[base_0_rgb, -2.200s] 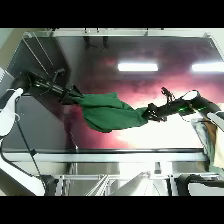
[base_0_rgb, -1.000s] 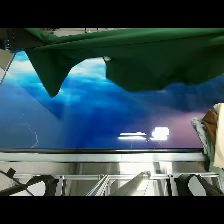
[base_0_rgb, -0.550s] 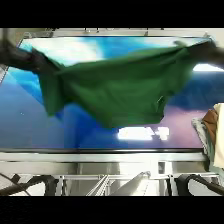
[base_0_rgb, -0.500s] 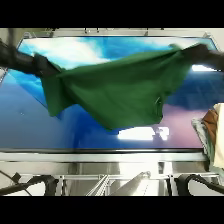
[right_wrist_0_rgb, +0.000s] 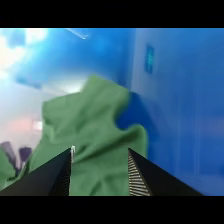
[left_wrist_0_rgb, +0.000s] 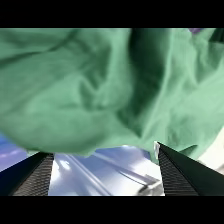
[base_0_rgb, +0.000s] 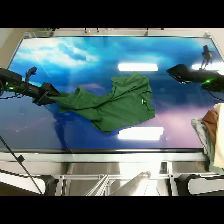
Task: Fold the shirts.
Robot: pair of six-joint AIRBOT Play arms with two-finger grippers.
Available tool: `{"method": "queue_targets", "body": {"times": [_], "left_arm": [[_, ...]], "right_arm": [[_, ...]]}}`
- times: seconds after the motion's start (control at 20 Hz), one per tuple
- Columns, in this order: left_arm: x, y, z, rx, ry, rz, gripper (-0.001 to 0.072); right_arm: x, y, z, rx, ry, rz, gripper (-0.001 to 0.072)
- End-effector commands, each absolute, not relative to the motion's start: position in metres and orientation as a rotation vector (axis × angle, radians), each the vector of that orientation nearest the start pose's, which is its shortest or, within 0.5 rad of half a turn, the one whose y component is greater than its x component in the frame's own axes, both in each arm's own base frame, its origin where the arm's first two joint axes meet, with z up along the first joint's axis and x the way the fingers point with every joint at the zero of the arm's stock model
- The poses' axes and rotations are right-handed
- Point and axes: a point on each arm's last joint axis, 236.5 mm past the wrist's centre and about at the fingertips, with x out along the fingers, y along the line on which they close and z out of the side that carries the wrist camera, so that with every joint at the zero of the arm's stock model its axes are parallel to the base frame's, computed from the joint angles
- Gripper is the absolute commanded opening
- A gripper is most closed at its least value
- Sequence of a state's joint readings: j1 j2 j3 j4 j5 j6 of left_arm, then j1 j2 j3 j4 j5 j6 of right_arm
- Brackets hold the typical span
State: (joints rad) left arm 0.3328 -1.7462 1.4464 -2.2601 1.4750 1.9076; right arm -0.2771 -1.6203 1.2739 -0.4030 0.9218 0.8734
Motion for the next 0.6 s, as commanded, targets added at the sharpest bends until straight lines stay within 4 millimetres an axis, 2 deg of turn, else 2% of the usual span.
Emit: {"method": "queue_targets", "body": {"times": [0.0,0.1,0.2,0.3,0.45,0.55], "left_arm": [[0.414,0.011,-0.038,-0.752,1.471,-0.423,0.0706],[0.407,0.020,-0.044,-0.771,1.483,-0.397,0.0705],[0.394,0.022,-0.053,-0.809,1.517,-0.389,0.0705],[0.377,0.019,-0.068,-0.873,1.566,-0.366,0.0704],[0.358,0.002,-0.091,-0.952,1.612,-0.350,0.0703],[0.357,-0.014,-0.099,-1.020,1.585,-0.363,0.0686]], "right_arm": [[0.489,-0.005,0.006,0.710,0.940,0.380,0.0390],[0.471,-0.019,-0.018,0.679,1.032,0.323,0.0389],[0.460,-0.018,-0.035,0.681,1.078,0.311,0.0383],[0.459,-0.010,-0.047,0.709,1.110,0.317,0.0381],[0.457,0.012,-0.070,0.746,1.175,0.339,0.0361],[0.454,0.031,-0.077,0.736,1.206,0.372,0.0362]]}}
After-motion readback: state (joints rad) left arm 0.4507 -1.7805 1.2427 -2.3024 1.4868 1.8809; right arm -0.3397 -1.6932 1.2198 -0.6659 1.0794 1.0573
